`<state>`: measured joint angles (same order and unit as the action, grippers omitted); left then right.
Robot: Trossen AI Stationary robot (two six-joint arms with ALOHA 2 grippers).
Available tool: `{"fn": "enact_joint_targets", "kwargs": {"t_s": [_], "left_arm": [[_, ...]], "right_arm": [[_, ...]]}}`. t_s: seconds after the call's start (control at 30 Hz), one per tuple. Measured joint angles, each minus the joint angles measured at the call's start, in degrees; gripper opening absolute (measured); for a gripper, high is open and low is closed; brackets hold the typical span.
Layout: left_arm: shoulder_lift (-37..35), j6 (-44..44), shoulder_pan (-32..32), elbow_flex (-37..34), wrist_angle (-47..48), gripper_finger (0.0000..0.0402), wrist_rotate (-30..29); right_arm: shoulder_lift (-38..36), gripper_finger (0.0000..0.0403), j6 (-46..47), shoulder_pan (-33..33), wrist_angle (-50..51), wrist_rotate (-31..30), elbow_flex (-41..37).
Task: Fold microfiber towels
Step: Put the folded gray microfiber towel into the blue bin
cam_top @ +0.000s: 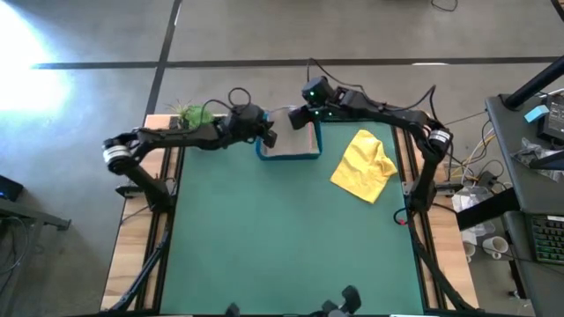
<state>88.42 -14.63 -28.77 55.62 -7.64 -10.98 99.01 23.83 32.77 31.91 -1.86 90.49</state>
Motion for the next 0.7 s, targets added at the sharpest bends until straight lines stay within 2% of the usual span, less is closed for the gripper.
{"fn": "enact_joint_targets", "kwargs": {"t_s": [0.27,0.7], "left_arm": [[7.85,-0.02,-1.55,6.74,2.94,0.0005,-0.05],[12.51,-0.2,-4.2,7.6,3.97,0.0019,-0.2]], "right_arm": [[3.89,0.0011,-1.86,3.22,-0.28,1.74,-0.12],[9.14,0.0017,-6.94,5.73,-0.92,2.39,-0.22]]}}
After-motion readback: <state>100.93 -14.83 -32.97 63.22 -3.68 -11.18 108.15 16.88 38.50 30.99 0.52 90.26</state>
